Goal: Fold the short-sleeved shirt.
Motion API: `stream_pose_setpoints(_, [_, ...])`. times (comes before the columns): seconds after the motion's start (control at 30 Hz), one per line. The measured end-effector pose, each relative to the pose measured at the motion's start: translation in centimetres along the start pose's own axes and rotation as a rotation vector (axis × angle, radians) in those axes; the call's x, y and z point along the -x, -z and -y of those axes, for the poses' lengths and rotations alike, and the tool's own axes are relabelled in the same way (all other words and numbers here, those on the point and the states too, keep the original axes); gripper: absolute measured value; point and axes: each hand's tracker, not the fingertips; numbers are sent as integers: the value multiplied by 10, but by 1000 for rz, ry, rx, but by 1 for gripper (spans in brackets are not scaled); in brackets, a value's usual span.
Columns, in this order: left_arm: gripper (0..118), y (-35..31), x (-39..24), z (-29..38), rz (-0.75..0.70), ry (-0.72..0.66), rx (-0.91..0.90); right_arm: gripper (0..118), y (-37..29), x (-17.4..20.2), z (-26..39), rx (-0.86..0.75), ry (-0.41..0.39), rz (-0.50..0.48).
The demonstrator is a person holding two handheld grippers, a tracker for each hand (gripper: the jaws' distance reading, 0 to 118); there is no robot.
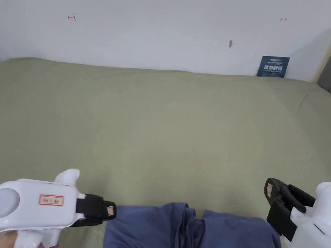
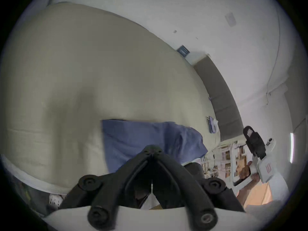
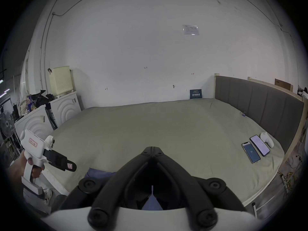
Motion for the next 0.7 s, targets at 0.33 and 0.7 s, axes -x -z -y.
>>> stream_pose_setpoints(0.33, [117, 43, 55, 12, 191, -143, 110, 1, 8, 13, -1, 31, -36, -18])
stream_pose_setpoints(0.7, [35, 126, 80, 15, 352, -311, 177, 1, 7, 12, 0, 51, -47, -1])
